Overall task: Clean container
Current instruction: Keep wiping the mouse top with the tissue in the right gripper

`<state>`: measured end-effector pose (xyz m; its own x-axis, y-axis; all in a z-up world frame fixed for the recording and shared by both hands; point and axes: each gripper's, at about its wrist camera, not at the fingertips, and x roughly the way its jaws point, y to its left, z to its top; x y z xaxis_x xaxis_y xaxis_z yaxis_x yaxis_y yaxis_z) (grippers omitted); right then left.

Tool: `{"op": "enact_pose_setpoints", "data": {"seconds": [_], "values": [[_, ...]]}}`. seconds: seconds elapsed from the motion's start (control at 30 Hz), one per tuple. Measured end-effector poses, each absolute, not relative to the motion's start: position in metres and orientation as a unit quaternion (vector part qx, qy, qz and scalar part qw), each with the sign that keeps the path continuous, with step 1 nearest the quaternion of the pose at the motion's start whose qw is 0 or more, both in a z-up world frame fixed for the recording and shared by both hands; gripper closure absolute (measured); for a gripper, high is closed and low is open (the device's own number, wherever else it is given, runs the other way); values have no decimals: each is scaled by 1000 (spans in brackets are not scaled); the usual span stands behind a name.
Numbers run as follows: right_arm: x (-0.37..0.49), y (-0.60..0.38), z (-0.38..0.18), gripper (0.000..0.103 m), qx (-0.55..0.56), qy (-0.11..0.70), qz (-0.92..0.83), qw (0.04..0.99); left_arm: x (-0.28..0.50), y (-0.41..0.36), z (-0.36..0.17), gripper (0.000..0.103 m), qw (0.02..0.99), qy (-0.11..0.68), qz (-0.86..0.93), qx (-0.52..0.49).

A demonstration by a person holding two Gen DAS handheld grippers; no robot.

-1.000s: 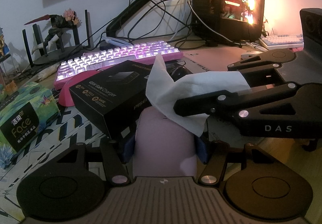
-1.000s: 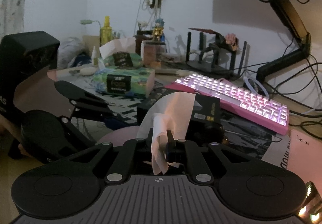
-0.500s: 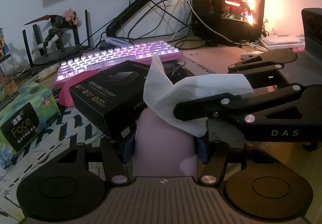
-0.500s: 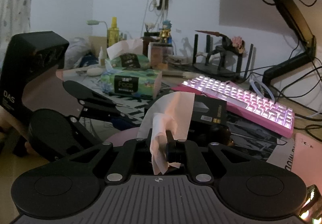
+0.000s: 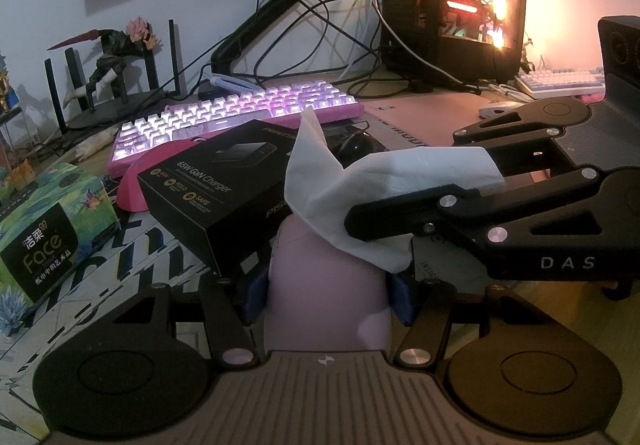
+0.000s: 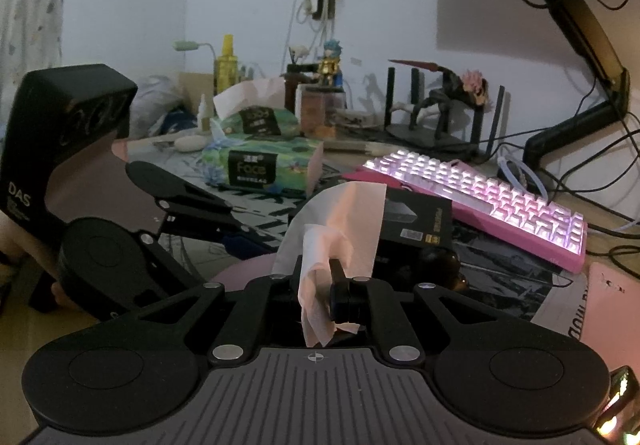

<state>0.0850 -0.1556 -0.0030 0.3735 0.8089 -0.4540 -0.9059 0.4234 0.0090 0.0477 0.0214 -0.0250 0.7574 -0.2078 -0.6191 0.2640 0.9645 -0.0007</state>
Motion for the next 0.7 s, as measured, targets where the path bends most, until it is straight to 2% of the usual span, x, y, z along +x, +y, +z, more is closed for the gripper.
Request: {"op": "enact_pose_setpoints", "data": {"seconds": [0.7], "values": [[90,-158,-4,91,-123,207,502,831,48,22,-25,43,936,325,-126,43]]}}
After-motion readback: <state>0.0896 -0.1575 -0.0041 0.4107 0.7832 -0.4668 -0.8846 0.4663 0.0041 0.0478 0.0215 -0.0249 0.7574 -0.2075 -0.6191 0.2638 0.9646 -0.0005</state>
